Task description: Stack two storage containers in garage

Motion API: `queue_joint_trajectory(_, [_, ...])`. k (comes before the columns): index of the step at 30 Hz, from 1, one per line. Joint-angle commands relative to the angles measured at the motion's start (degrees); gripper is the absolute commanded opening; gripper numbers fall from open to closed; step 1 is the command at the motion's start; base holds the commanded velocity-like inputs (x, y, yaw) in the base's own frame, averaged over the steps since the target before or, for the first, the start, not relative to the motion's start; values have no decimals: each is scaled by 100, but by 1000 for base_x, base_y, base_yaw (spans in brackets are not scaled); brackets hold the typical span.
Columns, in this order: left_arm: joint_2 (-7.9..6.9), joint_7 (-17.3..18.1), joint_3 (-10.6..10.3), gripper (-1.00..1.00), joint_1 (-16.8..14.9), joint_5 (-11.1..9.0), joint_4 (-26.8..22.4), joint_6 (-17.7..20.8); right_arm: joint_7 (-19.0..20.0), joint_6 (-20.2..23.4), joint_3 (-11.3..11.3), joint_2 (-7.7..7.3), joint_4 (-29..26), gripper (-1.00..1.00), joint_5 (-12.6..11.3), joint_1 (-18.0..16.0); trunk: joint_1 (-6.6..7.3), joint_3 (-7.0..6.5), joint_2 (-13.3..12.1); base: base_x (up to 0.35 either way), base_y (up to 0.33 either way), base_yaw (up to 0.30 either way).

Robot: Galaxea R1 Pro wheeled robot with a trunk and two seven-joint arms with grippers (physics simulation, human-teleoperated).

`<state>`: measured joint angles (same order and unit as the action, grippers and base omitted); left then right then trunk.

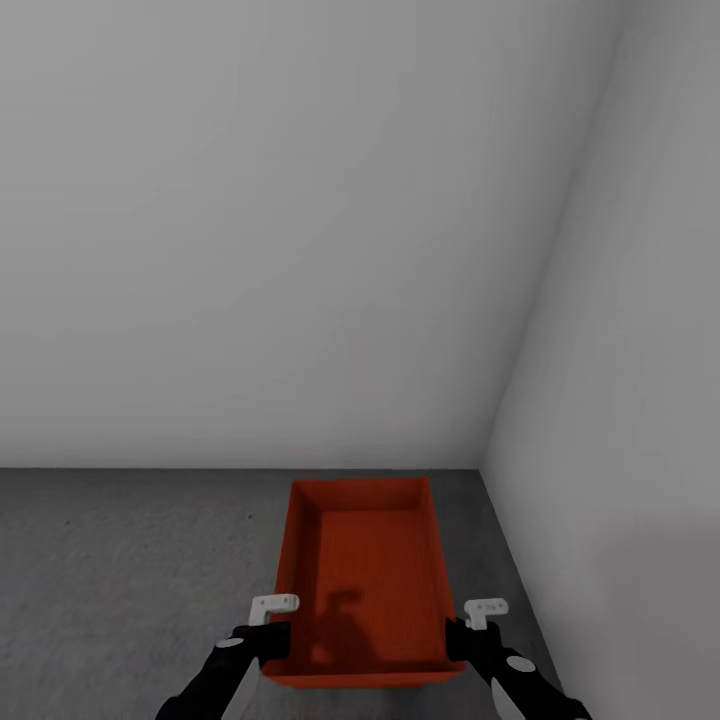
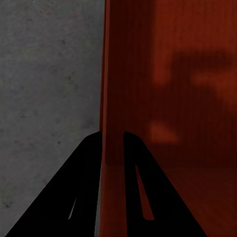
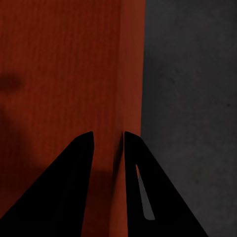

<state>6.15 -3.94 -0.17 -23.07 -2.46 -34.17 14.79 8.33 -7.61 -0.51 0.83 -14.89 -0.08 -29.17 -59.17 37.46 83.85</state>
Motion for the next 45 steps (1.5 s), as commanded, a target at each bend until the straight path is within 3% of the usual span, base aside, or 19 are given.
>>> queue_joint_trajectory(1, [-5, -19, 8, -100, -4, -12, -151, 37, 46, -14, 36, -46, 21, -100, 8, -1, 0, 5, 3, 0, 0, 0])
queue_joint_trajectory(20, [16, -26, 8, -100, -4, 7, -151, 42, 46, -14, 40, -46, 21, -100, 8, -1, 0, 12, 3, 57, 0, 0])
queue_joint_trajectory(45, [18, -25, 8, -100, -4, 9, -151, 42, 46, -15, 41, -47, 21, -100, 8, -1, 0, 216, 3, 0, 0, 0])
